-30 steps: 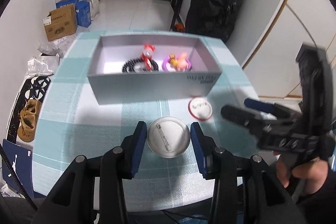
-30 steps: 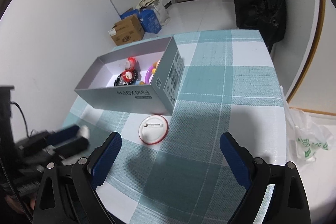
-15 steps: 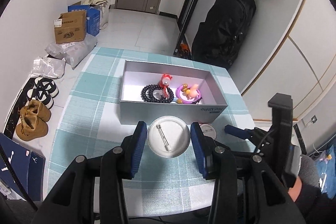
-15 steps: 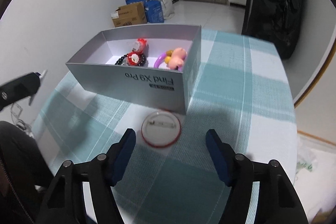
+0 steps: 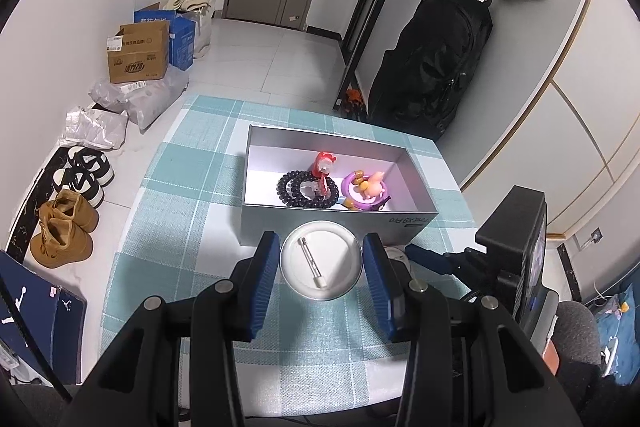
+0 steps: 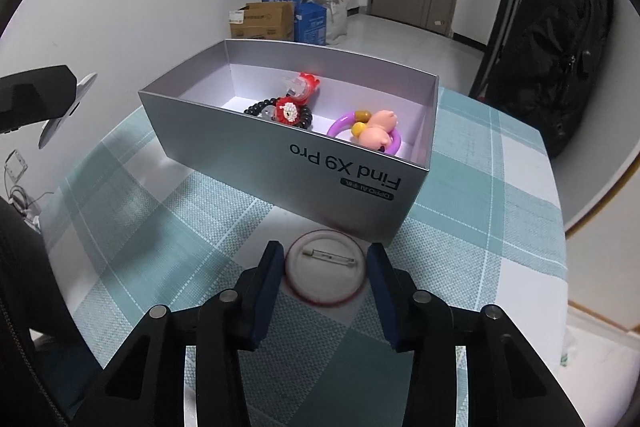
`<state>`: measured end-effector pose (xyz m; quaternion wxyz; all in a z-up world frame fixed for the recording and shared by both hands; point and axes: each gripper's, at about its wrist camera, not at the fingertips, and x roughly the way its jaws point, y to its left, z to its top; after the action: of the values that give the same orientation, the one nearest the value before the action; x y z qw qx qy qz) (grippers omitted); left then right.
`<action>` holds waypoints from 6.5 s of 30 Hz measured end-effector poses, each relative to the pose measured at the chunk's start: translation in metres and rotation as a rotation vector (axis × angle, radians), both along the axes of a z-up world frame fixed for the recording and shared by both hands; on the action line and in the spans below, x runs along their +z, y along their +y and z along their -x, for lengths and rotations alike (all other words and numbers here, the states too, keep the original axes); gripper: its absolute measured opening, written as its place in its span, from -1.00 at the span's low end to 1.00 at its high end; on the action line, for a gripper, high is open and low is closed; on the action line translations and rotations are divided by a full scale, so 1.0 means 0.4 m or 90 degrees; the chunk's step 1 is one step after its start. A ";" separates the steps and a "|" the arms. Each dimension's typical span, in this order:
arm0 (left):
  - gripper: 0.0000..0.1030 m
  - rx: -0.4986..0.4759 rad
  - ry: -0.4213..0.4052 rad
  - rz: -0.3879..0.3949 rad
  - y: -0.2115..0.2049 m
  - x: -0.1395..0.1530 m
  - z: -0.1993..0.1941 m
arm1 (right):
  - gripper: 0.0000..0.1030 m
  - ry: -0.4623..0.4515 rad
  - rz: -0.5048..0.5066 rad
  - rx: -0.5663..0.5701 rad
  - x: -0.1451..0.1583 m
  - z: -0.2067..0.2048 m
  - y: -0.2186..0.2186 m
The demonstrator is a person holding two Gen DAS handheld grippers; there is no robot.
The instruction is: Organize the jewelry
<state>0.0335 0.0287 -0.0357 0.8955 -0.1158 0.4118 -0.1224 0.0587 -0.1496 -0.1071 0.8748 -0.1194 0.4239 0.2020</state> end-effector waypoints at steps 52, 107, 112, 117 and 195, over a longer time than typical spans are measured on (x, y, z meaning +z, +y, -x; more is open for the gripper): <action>-0.28 -0.001 0.021 0.002 -0.014 -0.013 -0.170 | -0.20 -0.027 -0.306 0.027 0.211 -0.101 -0.055; 0.17 0.028 -0.060 -0.076 -0.059 0.006 -0.186 | 0.36 -0.021 -0.335 -0.050 0.176 -0.160 -0.114; 0.27 0.058 -0.098 -0.088 -0.042 0.029 -0.138 | 0.54 -0.044 -0.331 -0.036 0.189 -0.121 -0.111; 0.36 0.082 -0.120 -0.066 -0.020 0.057 -0.099 | 0.68 -0.086 -0.340 -0.035 0.214 -0.072 -0.123; 0.37 0.090 -0.149 -0.081 -0.057 0.068 0.037 | 0.97 -0.166 -0.281 -0.026 0.248 0.095 -0.142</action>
<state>0.0188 0.0059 -0.0083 0.9493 -0.0723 0.3026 -0.0455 0.0208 -0.2066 -0.0080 0.9307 0.0584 0.2557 0.2548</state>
